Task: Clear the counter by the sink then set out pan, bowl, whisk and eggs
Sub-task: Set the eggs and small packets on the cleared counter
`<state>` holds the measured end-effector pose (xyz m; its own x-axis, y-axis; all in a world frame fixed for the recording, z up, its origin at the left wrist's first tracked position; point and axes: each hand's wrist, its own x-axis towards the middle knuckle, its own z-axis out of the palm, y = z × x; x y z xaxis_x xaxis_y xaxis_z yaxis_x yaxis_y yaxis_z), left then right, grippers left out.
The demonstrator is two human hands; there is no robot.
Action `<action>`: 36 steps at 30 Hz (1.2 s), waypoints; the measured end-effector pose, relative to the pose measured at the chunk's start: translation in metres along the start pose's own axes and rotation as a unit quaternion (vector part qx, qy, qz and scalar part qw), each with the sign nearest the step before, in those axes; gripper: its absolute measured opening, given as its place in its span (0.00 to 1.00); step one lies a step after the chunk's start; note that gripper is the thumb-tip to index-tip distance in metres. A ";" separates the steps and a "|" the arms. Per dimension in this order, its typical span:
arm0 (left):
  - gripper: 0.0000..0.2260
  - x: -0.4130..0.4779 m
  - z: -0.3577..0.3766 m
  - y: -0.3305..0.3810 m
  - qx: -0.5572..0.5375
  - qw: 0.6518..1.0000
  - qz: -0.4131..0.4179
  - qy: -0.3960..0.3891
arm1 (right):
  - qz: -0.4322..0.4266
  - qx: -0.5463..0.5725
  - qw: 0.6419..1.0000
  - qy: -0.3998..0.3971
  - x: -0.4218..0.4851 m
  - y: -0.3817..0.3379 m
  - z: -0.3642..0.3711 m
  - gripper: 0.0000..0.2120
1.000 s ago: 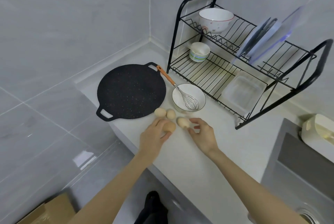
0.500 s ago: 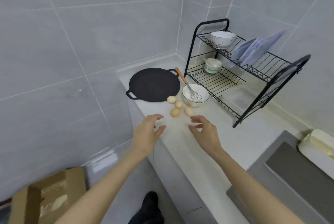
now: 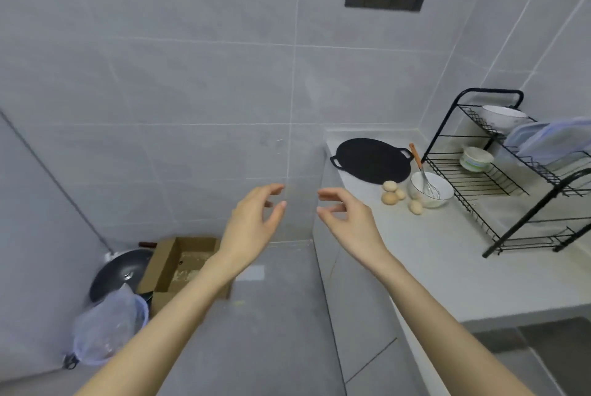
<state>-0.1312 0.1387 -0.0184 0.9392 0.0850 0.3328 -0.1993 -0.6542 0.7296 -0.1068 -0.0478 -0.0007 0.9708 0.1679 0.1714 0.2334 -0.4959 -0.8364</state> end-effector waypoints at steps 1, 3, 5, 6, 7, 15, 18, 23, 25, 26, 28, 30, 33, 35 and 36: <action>0.15 -0.015 -0.019 -0.002 0.004 1.000 -0.007 0.016 | -0.018 0.001 1.000 -0.016 -0.008 -0.015 0.014 0.13; 0.15 -0.045 -0.053 -0.006 0.012 0.999 -0.022 0.045 | -0.047 0.007 0.998 -0.044 -0.024 -0.040 0.040 0.13; 0.15 -0.071 -0.080 -0.010 0.026 0.997 -0.037 0.068 | -0.067 0.020 0.995 -0.071 -0.041 -0.061 0.063 0.13; 0.15 -0.096 -0.105 -0.016 0.037 0.994 -0.048 0.088 | -0.082 0.027 0.992 -0.095 -0.056 -0.079 0.084 0.12; 0.15 -0.105 -0.113 -0.015 0.040 0.993 -0.054 0.092 | -0.091 0.029 0.990 -0.101 -0.062 -0.084 0.092 0.12; 0.15 -0.260 -0.230 -0.038 0.061 0.976 -0.125 0.169 | -0.137 0.068 0.968 -0.198 -0.180 -0.172 0.199 0.11; 0.14 -0.327 -0.276 -0.043 0.060 0.965 -0.155 0.203 | -0.161 0.077 0.954 -0.242 -0.231 -0.207 0.240 0.12; 0.14 -0.422 -0.337 -0.057 0.080 0.943 -0.192 0.259 | -0.216 0.069 0.923 -0.313 -0.304 -0.256 0.299 0.11; 0.14 -0.458 -0.359 -0.067 0.089 0.930 -0.217 0.282 | -0.226 0.066 0.909 -0.343 -0.331 -0.274 0.322 0.11; 0.13 -0.472 -0.368 -0.072 0.089 0.924 -0.232 0.292 | -0.235 0.065 0.902 -0.357 -0.342 -0.281 0.332 0.11; 0.13 -0.501 -0.389 -0.083 0.084 0.910 -0.252 0.317 | -0.248 0.063 0.889 -0.380 -0.363 -0.298 0.355 0.11; 0.12 -0.526 -0.411 -0.094 0.076 0.894 -0.269 0.349 | -0.257 0.064 0.878 -0.399 -0.380 -0.316 0.379 0.11; 0.12 -0.553 -0.443 -0.108 0.081 0.871 -0.290 0.389 | -0.270 0.067 0.858 -0.432 -0.399 -0.342 0.417 0.12; 0.12 -0.567 -0.468 -0.121 0.086 0.860 -0.300 0.403 | -0.284 0.068 0.843 -0.453 -0.409 -0.361 0.448 0.11; 0.12 -0.572 -0.481 -0.129 0.088 0.857 -0.304 0.406 | -0.290 0.068 0.838 -0.458 -0.413 -0.369 0.464 0.11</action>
<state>-0.7775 0.5356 -0.0152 0.3352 0.8994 0.2805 0.3709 -0.3996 0.8383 -0.6197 0.4616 -0.0041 0.2320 0.9610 0.1505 0.5828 -0.0134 -0.8125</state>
